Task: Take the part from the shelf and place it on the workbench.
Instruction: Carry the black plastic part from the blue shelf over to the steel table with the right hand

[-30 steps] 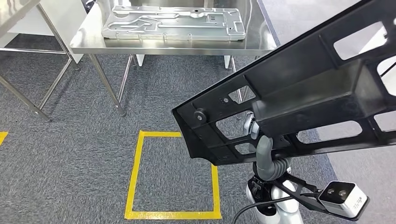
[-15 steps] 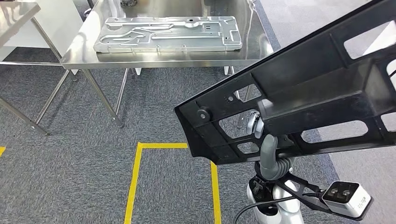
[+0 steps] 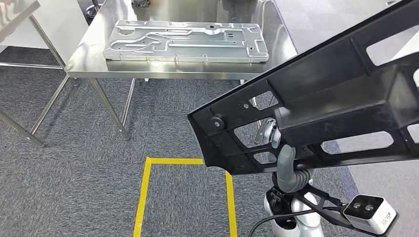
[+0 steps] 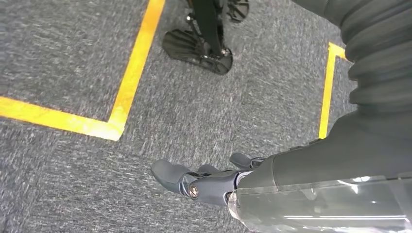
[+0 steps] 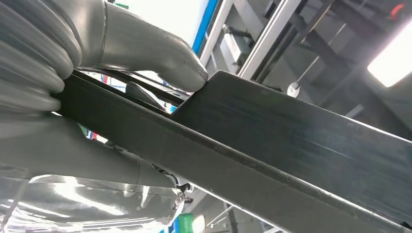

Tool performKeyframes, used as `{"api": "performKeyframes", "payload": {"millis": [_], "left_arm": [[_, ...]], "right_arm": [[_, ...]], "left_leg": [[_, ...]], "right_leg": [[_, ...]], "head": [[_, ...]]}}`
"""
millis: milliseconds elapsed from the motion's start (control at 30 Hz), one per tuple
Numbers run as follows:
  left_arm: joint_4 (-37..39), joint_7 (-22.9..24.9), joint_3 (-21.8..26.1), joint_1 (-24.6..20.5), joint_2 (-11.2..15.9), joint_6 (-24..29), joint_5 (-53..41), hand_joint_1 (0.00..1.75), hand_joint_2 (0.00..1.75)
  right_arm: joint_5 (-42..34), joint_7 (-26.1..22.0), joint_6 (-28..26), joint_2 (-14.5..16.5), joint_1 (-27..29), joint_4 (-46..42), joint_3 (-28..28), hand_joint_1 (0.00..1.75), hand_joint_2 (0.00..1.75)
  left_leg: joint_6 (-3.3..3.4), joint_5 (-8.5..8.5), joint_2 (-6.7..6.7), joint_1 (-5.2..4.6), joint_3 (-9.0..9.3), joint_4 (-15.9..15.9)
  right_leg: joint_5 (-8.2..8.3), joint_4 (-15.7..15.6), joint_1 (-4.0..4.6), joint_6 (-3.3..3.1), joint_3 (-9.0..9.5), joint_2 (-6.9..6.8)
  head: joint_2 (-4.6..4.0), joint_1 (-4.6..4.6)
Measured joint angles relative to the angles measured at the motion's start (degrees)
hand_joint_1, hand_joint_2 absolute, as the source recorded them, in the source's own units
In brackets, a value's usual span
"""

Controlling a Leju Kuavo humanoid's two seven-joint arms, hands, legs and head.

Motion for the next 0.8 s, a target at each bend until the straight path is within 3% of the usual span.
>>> {"api": "performKeyframes", "payload": {"millis": [33,67,133,167,200,300,367,400,467,500,533,567,667,700,800], "left_arm": [[0.0,0.0,0.0,0.0,0.0,0.0,0.0,0.0,1.75],[0.0,0.0,0.0,0.0,0.0,0.0,-0.1,0.0,1.75],[0.1,0.1,0.0,0.1,-0.3,0.1,-0.1,0.0,1.75],[0.1,0.2,0.0,0.1,-0.4,0.2,-0.2,0.0,1.75],[0.1,0.3,0.0,0.1,-0.5,0.2,-0.2,0.0,1.75],[0.1,0.3,0.0,-0.1,-0.4,0.2,-0.2,0.0,1.75],[0.1,0.2,0.0,-0.5,-0.3,0.1,-0.3,0.0,1.75],[0.1,0.1,0.0,-0.5,-0.3,0.1,-0.4,0.0,1.75],[0.1,0.1,0.0,-0.4,-0.1,0.0,-0.5,0.0,1.75],[0.1,0.1,0.0,-0.3,0.0,0.0,-0.5,0.0,1.75],[0.1,0.1,0.0,-0.3,0.1,0.0,-0.6,0.0,1.75],[0.1,0.1,0.0,-0.3,0.2,-0.1,-0.6,0.0,1.75],[0.1,0.1,-0.1,-0.1,0.3,-0.2,-0.8,0.0,1.75],[0.1,0.1,-0.1,-0.1,0.4,-0.2,-0.9,0.0,1.75],[0.1,0.1,-0.2,-0.4,0.5,-0.3,-1.1,0.0,1.75]], "right_arm": [[0.0,0.0,0.1,0.0,0.1,0.0,-0.2,1.75,1.75],[-0.1,0.0,0.4,0.0,0.3,-0.1,-0.4,1.75,1.75],[-0.7,0.0,1.4,0.0,0.5,-0.1,-0.9,1.75,1.75],[-1.1,0.0,2.1,0.1,0.6,-0.2,-1.2,1.75,1.75],[-1.6,0.0,2.8,0.2,0.8,-0.3,-1.6,1.75,1.75],[-2.7,0.0,4.8,0.9,1.1,-0.7,-2.8,1.75,1.75],[-3.1,0.0,5.8,1.4,1.1,-0.9,-3.7,1.75,1.75],[-3.1,0.0,6.1,1.6,1.1,-0.9,-4.1,1.75,1.75],[-2.8,0.0,6.4,1.8,1.1,-0.9,-4.7,1.75,1.75],[-2.6,0.0,6.3,1.9,1.2,-0.9,-5.0,1.75,1.75],[-2.3,0.0,6.2,2.0,1.2,-0.9,-5.2,1.75,1.75],[-2.0,0.0,6.1,2.1,1.2,-0.9,-5.4,1.75,1.75],[-1.3,0.0,5.3,2.3,1.2,-0.9,-5.7,1.75,1.75],[-1.1,0.0,5.1,2.4,1.2,-1.0,-5.7,1.75,1.75],[-1.0,0.0,4.7,2.5,1.1,-1.3,-5.8,1.75,1.75]], "left_leg": [[0.02,-0.62,0.04,-0.1,0.79,0.0],[0.03,-1.32,0.12,-0.24,1.72,-0.1],[-0.09,-2.66,0.41,-0.46,3.31,-0.3],[-0.33,-3.21,0.59,-0.55,3.91,-0.7],[-0.6,-3.49,0.85,-0.62,4.55,-1.0],[-1.63,-2.08,1.4,-0.83,4.88,0.8],[-1.98,-1.39,0.99,-0.72,1.54,6.7],[-2.11,-2.31,0.72,-0.6,-0.85,10.1],[-2.55,-6.4,0.52,-0.44,-5.34,14.2],[-2.78,-8.25,0.51,-0.39,-6.8,14.4],[-2.89,-8.77,0.51,-0.35,-7.54,13.1],[-2.91,-7.57,0.52,-0.32,-7.72,10.5],[-2.27,3.55,0.5,-0.48,-7.08,1.6],[-1.87,5.94,0.5,-0.59,-6.91,0.3],[-0.6,5.91,0.39,-0.62,-5.88,-0.1]], "right_leg": [[0.7,-1.4,0.14,-0.32,-0.57,-0.03],[2.72,-4.3,0.4,-0.88,-0.42,-0.24],[9.59,-11.2,1.39,-2.55,0.46,-1.62],[12.09,-13.5,1.82,-3.15,0.82,-2.24],[13.53,-14.8,2.11,-3.55,1.04,-2.49],[12.95,-16.6,1.7,-3.89,3.17,-1.17],[12.25,-17.7,1.28,-4.22,5.41,-0.5],[11.68,-18.0,1.2,-4.35,6.35,-0.2],[10.35,-18.1,1.02,-4.4,8.03,0.6],[9.59,-18.1,0.93,-4.32,8.98,0.96],[8.79,-18.1,0.84,-4.2,10.03,1.24],[7.95,-18.1,0.78,-4.04,11.13,1.44],[5.47,-18.0,0.85,-3.26,13.47,1.78],[4.92,-17.9,0.9,-2.9,13.9,1.89],[5.21,-15.8,0.93,-1.85,13.6,1.76]], "head": [[0.0,0.0],[0.0,0.01],[0.0,0.01],[0.0,0.03],[0.0,0.05],[0.0,0.09],[0.0,0.08],[-0.01,0.09],[-0.01,0.08],[-0.01,0.08],[0.0,0.08],[0.0,0.09],[0.0,0.1],[0.0,0.1],[0.0,0.1]]}}
